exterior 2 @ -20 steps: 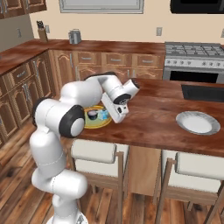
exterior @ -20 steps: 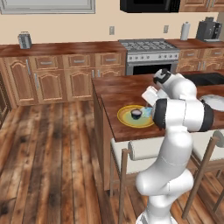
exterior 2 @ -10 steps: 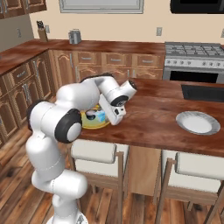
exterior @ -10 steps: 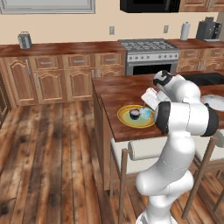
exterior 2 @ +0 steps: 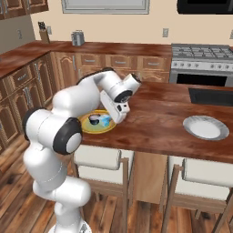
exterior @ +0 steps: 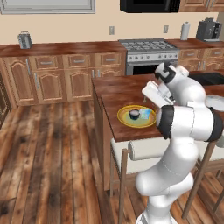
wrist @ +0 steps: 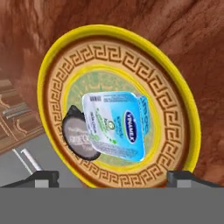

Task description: Place two yogurt containers on each plate.

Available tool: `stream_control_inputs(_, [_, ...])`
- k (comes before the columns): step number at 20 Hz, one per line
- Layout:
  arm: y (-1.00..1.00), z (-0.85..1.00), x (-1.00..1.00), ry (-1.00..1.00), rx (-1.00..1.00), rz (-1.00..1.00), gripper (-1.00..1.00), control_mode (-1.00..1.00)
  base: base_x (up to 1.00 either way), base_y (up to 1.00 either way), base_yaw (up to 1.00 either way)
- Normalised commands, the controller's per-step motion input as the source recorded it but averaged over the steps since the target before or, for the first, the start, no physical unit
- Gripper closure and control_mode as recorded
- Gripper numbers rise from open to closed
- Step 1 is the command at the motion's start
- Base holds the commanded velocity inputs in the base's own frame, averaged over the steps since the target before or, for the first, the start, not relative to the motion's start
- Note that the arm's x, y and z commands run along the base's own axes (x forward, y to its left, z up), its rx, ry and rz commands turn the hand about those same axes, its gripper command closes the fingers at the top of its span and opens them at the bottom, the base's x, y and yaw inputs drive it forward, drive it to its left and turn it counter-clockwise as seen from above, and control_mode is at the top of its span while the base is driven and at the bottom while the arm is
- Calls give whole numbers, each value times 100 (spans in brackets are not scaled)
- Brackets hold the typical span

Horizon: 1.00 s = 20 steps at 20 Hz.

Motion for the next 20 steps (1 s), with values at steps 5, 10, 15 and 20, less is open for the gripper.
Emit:
stream_control_inputs(5, [5,52,-19,2,-7,0,-100,-100,0,0,0])
stream_control_inputs(10, [0,51,-44,0,-1,-9,-100,-100,0,0,0])
stream_control_inputs(15, [16,23,-69,-7,-7,-17,-100,-100,0,0,0])
stream_control_inputs(20, [49,-37,-66,0,-29,-4,-100,-100,0,0,0])
